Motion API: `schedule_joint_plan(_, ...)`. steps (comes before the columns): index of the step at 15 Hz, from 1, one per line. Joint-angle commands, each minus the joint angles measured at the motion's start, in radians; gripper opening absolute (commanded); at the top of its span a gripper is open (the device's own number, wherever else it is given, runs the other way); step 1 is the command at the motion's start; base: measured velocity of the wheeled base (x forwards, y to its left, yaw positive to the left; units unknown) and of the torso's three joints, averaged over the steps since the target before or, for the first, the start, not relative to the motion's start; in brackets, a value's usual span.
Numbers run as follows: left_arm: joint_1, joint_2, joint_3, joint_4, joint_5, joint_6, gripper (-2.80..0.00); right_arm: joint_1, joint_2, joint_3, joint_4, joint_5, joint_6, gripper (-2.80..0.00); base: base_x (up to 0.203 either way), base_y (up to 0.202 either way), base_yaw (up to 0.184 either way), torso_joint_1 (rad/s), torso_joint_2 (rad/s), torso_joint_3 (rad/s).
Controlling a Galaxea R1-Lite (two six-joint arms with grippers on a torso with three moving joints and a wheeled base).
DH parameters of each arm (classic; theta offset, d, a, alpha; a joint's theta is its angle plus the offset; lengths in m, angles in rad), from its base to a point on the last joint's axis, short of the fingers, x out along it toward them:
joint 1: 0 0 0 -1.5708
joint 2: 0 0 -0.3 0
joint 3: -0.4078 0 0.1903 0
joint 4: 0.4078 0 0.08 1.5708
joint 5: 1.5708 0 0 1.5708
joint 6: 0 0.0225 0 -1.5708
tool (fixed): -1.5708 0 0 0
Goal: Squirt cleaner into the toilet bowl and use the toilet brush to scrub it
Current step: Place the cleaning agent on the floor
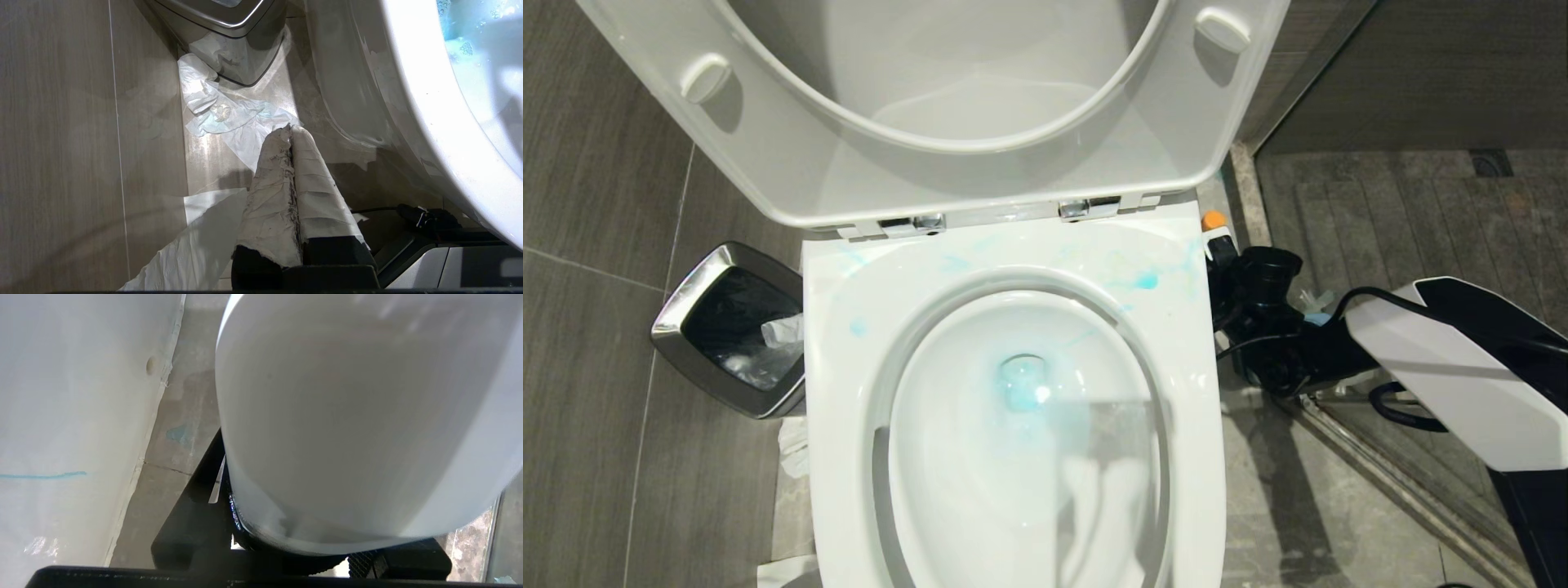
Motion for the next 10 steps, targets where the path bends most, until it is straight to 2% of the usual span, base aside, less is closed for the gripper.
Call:
schedule_joint_plan(1,0.001,0.002,0.0,0.0,0.0,0.0,-2.8,0.003,0.01,-0.003,-0.005,-0.001,-0.002,-2.8,0.0,0.0,0.0,0.0,0.0,0.0)
schedule_joint_plan(2,0.001,0.002,0.0,0.002,0.0,0.0,-2.8,0.003,0.012,-0.006,-0.005,-0.001,0.0,-2.8,0.0,0.0,0.0,0.0,0.0,0.0)
schedule_joint_plan(3,0.001,0.002,0.0,0.0,0.0,0.0,-2.8,0.004,0.017,-0.006,-0.009,-0.001,0.0,0.0,0.0,0.0,0.0,0.0,0.0,0.0)
schedule_joint_plan(10,0.001,0.002,0.0,0.001,0.0,0.0,-2.8,0.008,-0.009,0.048,-0.026,-0.001,0.001,0.0,0.0,0.0,0.0,0.0,0.0,0.0)
